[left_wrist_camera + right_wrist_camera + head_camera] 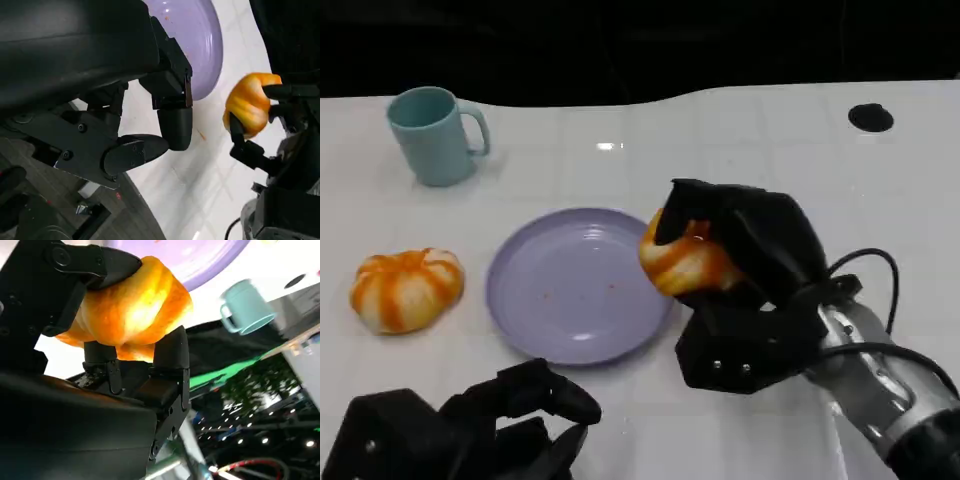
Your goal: Grasp the bread from the table and place it into the plate.
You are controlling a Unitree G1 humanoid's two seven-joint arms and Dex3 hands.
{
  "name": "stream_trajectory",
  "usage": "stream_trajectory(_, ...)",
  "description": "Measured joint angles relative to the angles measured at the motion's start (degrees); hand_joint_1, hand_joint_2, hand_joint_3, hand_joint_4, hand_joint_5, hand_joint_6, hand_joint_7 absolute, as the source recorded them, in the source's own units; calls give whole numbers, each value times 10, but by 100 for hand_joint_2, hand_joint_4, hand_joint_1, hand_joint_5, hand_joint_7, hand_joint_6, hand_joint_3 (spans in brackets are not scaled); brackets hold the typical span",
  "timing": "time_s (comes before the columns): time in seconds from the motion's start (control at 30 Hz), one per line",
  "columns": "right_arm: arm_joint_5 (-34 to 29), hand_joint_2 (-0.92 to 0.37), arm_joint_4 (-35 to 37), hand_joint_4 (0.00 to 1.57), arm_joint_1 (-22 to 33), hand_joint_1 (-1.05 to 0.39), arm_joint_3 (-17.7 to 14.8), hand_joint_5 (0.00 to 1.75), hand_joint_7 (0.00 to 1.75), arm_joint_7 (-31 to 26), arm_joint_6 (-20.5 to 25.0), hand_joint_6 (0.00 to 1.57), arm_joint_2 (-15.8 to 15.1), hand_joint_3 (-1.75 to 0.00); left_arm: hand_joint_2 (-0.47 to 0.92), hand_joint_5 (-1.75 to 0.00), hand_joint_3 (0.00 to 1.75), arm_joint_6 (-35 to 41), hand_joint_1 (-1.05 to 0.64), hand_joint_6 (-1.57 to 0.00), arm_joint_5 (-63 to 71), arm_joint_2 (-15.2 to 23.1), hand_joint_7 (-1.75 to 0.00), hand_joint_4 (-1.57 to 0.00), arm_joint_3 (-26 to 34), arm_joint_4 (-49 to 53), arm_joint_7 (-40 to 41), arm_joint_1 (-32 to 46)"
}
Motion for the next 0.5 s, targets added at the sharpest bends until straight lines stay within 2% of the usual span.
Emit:
stream_trajectory(0.23,12,-34,124,97,-64,-15,7,175,172,-15,-31,71,42,-132,77,-175,72,-6,-25,-62,9,0,-131,-68,-4,2,0,2)
stream_trajectory(0.4,15,-35,195,94,-104,-17,17,175,156,-25,-54,74,65,-129,76,-175,72,-5,-26,-62,9,-9,-131,-66,-5,2,0,2)
stream_trajectory(0.5,16,-38,231,92,-119,-16,21,175,154,-29,-60,73,79,-123,76,-175,72,-5,-26,-62,10,-12,-131,-66,-6,2,0,2)
